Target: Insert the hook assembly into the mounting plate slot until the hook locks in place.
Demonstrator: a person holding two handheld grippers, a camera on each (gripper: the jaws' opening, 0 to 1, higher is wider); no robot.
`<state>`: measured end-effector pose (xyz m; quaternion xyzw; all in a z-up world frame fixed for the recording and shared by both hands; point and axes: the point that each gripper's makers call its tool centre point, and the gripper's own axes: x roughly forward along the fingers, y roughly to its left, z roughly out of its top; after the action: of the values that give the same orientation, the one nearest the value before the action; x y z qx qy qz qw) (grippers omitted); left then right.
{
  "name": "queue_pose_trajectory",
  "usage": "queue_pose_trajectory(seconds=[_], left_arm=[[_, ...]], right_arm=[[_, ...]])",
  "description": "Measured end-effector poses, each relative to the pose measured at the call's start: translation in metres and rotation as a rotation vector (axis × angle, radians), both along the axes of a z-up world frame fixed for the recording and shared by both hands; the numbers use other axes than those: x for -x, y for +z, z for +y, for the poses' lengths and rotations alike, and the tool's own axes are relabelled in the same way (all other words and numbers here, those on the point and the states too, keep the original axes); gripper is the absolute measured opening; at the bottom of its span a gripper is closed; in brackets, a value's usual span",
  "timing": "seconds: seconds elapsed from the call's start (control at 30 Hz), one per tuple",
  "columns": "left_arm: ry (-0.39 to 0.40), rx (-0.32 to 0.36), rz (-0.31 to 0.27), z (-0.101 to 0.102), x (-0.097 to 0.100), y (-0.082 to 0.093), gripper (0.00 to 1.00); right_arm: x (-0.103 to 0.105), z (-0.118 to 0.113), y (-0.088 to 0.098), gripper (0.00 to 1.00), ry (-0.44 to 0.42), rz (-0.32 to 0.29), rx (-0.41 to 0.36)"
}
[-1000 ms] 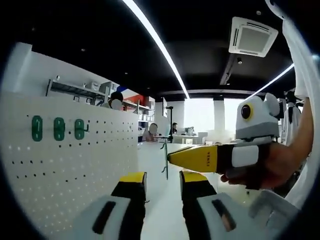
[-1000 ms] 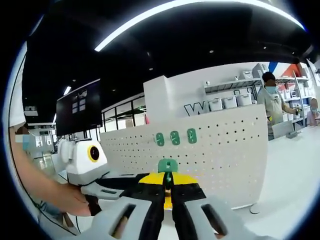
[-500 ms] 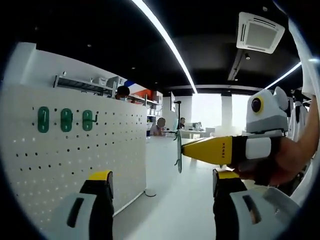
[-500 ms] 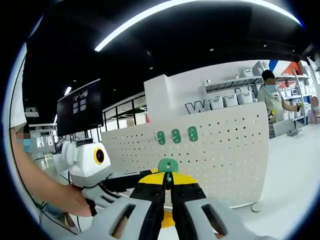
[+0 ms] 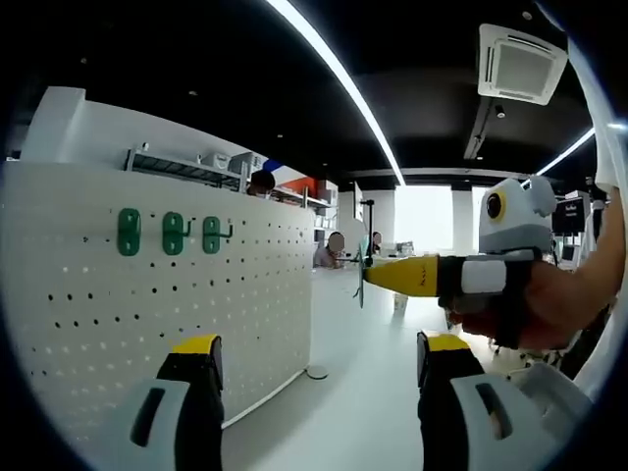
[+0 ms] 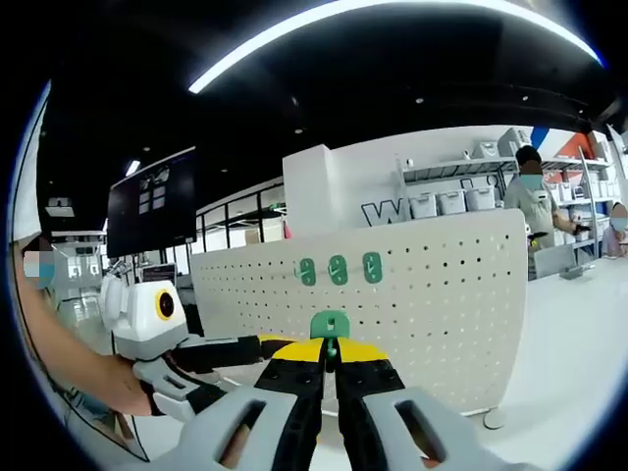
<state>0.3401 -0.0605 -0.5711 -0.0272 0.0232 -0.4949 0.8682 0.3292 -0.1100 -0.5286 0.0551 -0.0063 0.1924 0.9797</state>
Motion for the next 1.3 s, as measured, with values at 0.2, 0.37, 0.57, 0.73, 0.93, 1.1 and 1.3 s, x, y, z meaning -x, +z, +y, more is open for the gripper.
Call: queue_pose_trajectory(seconds=[0.2, 0.37, 0.57, 0.73, 0.93, 1.1, 1.3], left_arm=[[0.076, -0.002, 0.009, 0.033, -0.007, -0.007, 0.83], [0.126, -0.025, 0.003, 0.057, -0.008, -0.014, 0.83], [0.191, -0.003, 0.021, 0.089, -0.009, -0.019, 0.81], [0.232, 0.01, 0.018, 0.105, -0.009, -0.018, 0.81], [0.255, 0.004, 0.018, 0.115, -0.006, -0.02, 0.82], [0.286, 0.005, 0.025, 0.126, -0.004, -0.023, 0.82], [0.31, 0.006, 0.03, 0.137, 0.0, -0.025, 0.82]], right_arm=[[-0.013, -0.005, 0.004, 0.01, -0.011, -0.01, 0.02], [-0.022, -0.008, 0.008, 0.01, -0.018, -0.019, 0.032], [-0.035, -0.012, 0.01, 0.01, -0.029, -0.025, 0.047], [-0.044, -0.016, 0.011, 0.01, -0.039, -0.03, 0.054], [-0.057, -0.021, 0.015, 0.01, -0.054, -0.044, 0.078], [-0.07, -0.028, 0.02, 0.01, -0.071, -0.057, 0.086], [-0.087, -0.034, 0.026, 0.01, -0.085, -0.072, 0.094]])
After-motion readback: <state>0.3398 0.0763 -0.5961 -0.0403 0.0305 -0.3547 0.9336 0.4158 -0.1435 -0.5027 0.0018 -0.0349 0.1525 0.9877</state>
